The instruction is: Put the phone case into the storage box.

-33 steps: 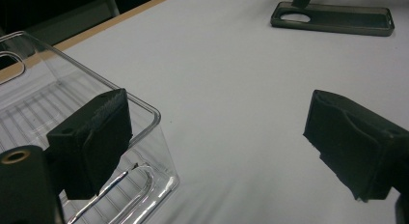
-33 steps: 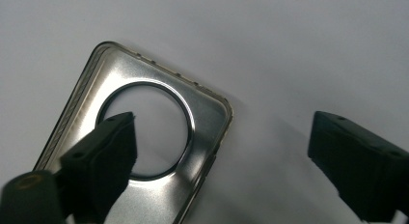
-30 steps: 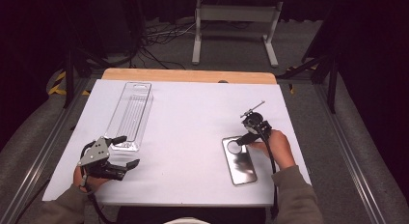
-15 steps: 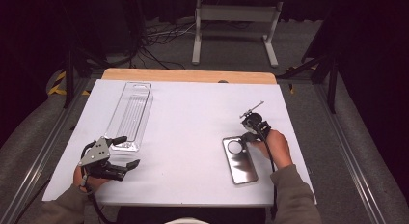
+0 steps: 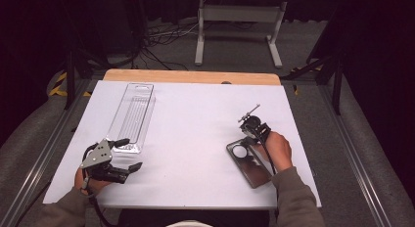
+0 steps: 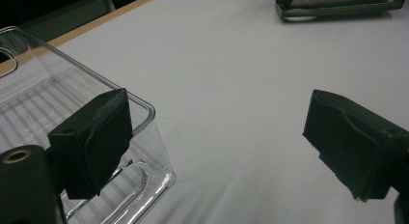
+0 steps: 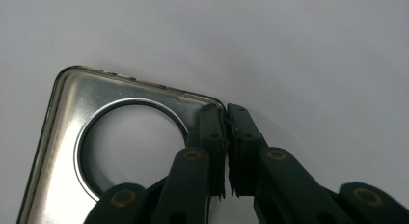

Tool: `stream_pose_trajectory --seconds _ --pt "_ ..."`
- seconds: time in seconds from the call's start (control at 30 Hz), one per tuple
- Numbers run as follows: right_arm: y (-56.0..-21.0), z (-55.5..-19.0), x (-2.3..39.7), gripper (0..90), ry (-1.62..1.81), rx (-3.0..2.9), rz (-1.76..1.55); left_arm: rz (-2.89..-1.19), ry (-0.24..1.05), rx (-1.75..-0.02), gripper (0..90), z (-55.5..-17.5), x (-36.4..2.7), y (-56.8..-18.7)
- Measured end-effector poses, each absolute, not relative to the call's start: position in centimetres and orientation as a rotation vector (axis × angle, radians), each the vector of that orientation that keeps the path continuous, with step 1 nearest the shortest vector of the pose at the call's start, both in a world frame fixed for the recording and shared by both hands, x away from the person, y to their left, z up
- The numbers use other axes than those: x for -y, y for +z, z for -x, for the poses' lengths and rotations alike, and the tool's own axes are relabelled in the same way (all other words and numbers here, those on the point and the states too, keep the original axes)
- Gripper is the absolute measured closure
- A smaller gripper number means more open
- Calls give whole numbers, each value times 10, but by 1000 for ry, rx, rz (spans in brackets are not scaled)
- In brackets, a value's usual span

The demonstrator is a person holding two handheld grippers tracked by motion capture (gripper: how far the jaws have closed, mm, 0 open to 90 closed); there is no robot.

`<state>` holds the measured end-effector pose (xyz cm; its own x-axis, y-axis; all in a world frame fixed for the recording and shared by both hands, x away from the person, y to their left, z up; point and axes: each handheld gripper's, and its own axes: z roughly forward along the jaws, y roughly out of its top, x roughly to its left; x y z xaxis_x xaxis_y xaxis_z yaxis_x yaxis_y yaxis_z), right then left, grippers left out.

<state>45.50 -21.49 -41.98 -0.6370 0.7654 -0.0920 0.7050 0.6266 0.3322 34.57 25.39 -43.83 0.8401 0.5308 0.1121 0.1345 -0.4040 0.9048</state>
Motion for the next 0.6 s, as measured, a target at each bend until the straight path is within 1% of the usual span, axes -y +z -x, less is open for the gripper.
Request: stream_pose_trajectory --seconds 0.2,0.43,0.6 --pt "-413 -450 220 869 484 -2589 -1194 -1955 474 -497 102 -346 -255 -438" --pt "-391 -436 229 875 702 -2431 -1158 -1952 479 -505 88 -345 -255 -437" --pt "-382 -428 228 879 778 -2369 -1109 -1926 492 -519 75 -346 -256 -437"
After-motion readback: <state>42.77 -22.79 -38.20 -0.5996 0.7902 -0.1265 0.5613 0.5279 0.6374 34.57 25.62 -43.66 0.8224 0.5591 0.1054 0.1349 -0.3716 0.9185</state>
